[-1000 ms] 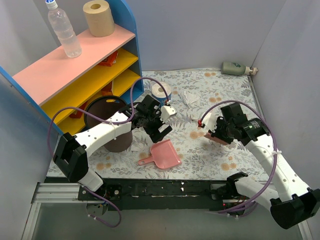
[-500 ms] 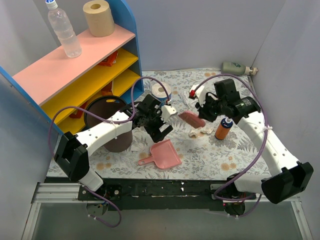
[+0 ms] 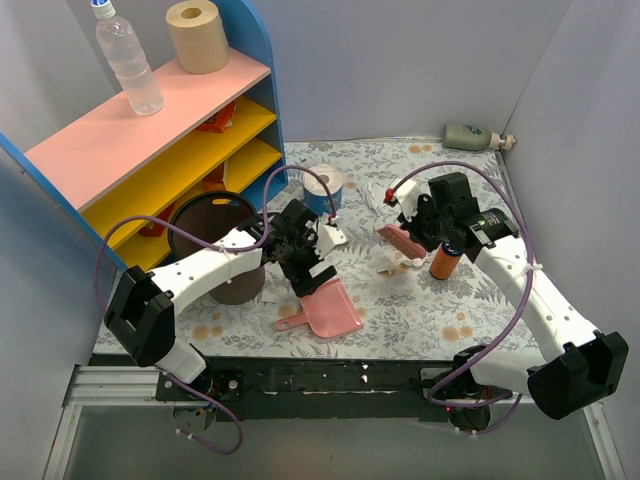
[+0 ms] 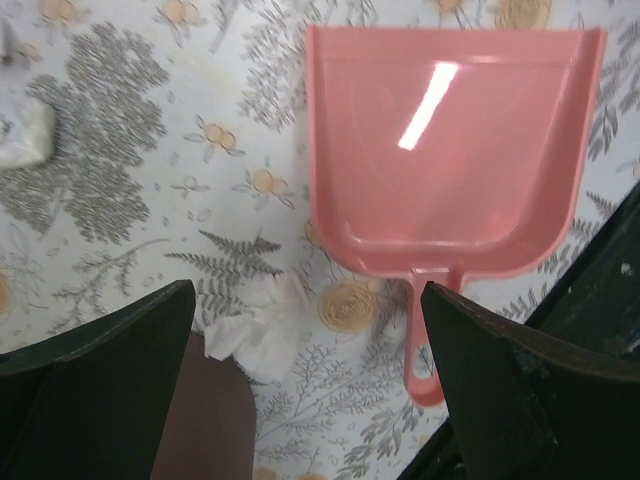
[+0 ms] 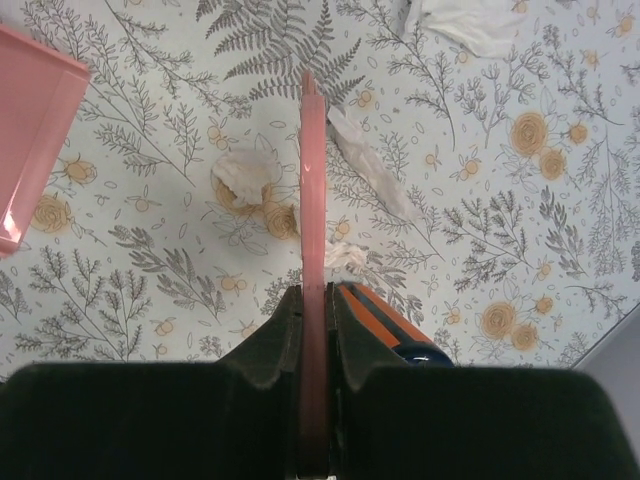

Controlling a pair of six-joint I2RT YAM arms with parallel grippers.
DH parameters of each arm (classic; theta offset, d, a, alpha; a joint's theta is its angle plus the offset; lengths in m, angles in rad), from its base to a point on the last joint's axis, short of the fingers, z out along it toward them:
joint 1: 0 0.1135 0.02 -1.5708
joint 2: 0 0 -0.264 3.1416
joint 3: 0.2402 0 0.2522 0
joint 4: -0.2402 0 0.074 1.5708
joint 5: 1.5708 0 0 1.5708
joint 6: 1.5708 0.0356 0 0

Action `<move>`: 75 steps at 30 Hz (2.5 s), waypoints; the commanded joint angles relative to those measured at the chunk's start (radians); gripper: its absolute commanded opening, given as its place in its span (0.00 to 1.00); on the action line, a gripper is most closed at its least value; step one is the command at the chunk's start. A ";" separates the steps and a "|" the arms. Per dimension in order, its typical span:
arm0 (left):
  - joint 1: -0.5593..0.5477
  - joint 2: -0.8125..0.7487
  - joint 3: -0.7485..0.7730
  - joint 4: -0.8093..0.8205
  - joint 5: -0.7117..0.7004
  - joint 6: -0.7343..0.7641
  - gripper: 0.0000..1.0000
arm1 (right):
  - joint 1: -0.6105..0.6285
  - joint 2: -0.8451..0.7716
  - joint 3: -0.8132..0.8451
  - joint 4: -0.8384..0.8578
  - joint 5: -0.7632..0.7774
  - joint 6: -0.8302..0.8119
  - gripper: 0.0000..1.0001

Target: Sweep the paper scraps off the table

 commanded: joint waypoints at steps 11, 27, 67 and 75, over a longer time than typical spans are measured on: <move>-0.001 -0.152 -0.163 -0.155 0.177 0.346 0.93 | 0.002 -0.025 -0.013 0.131 0.005 0.056 0.01; -0.063 -0.166 -0.296 -0.002 0.121 0.149 0.73 | 0.002 -0.015 -0.024 0.180 0.045 0.094 0.01; -0.082 -0.062 -0.261 0.003 0.115 0.061 0.00 | -0.010 0.155 0.081 0.176 0.239 0.153 0.01; -0.082 -0.031 -0.236 0.103 0.107 -0.055 0.23 | -0.010 0.150 0.050 0.174 0.298 0.151 0.01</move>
